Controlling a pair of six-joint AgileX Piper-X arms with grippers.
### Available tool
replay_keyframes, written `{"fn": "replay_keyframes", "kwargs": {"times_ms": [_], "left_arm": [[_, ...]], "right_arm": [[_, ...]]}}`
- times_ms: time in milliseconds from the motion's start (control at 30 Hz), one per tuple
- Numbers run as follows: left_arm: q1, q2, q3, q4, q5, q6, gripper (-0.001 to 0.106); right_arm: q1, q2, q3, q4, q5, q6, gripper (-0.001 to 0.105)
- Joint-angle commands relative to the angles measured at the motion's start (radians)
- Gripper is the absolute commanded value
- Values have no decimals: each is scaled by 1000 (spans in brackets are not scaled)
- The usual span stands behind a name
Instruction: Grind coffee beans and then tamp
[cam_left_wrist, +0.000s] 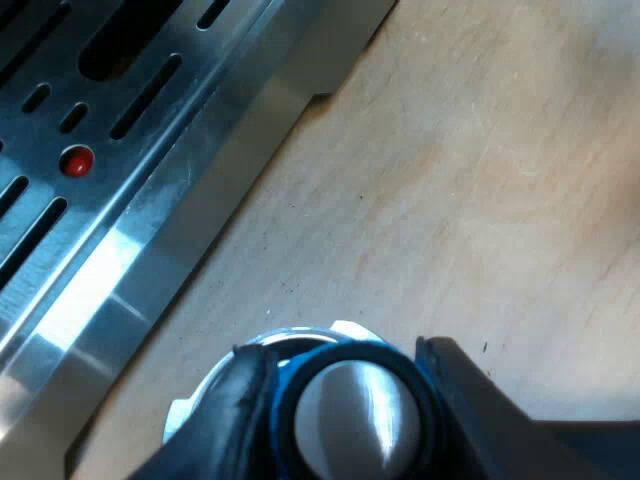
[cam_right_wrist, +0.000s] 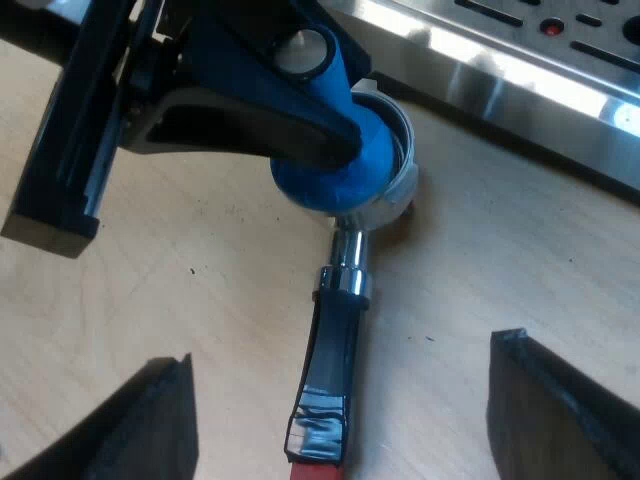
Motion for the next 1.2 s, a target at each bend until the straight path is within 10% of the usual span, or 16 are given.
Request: {"fn": "replay_keyframes", "kwargs": {"times_ms": [33,1200], "left_arm": [[-3,-5,7,-10,-10,5,4],[-3,-5,36,-35,-46,5,4]], "right_arm": [[1,-4,-2,2,-2,-5,63],[1,-4,-2,2,-2,-5,63]]}}
